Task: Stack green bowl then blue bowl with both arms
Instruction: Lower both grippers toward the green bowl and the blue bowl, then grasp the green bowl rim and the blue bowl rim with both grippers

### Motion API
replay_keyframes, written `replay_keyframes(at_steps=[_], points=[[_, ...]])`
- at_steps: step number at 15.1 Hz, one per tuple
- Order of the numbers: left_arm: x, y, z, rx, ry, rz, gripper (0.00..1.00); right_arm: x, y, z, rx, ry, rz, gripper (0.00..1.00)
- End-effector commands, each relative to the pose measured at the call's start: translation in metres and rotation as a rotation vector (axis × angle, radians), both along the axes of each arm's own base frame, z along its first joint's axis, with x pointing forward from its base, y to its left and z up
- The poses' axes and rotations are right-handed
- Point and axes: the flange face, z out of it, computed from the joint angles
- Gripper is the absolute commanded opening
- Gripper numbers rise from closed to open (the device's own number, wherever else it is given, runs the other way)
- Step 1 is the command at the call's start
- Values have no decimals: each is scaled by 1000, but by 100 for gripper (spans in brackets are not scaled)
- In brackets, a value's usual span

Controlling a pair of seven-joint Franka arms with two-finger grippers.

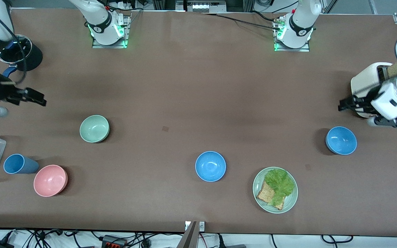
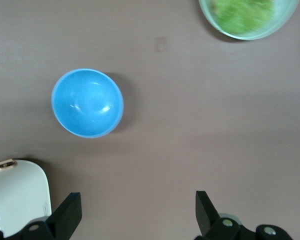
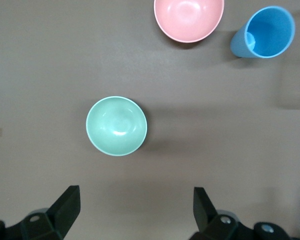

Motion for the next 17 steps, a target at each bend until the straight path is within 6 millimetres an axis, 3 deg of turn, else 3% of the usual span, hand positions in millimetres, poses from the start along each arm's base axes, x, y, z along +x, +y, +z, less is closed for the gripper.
replay_keyframes(at_steps=[1, 3, 4, 6, 7, 8, 12, 13, 14, 16, 17], points=[[17, 52, -48, -5, -24, 51, 100, 20, 0, -61, -16, 57, -6, 100], [30, 74, -91, 4, -61, 65, 100, 28, -2, -99, -17, 90, 3, 100], [30, 90, -110, 5, -62, 72, 100, 32, -1, -118, -17, 103, 6, 100], [30, 103, -146, -7, -41, 22, 100, 39, -4, -160, -17, 130, 3, 100], [28, 122, -161, -3, -55, 21, 100, 40, -5, -182, -16, 143, 1, 100], [29, 133, -175, -1, -74, -8, 100, 41, -5, -199, -16, 159, 0, 100], [30, 140, -202, -3, -91, -81, 100, 39, -3, -244, -13, 208, -5, 100], [27, 144, -217, -11, -78, -69, 99, 39, -3, -256, -12, 211, -5, 92], [26, 152, -224, -5, -87, -58, 94, 39, -3, -264, -13, 211, -7, 76], [26, 155, -230, 5, -99, -62, 76, 37, -1, -268, -13, 224, -8, 43], [26, 155, -230, 4, -97, -64, 67, 36, 0, -269, -12, 227, -8, 33]])
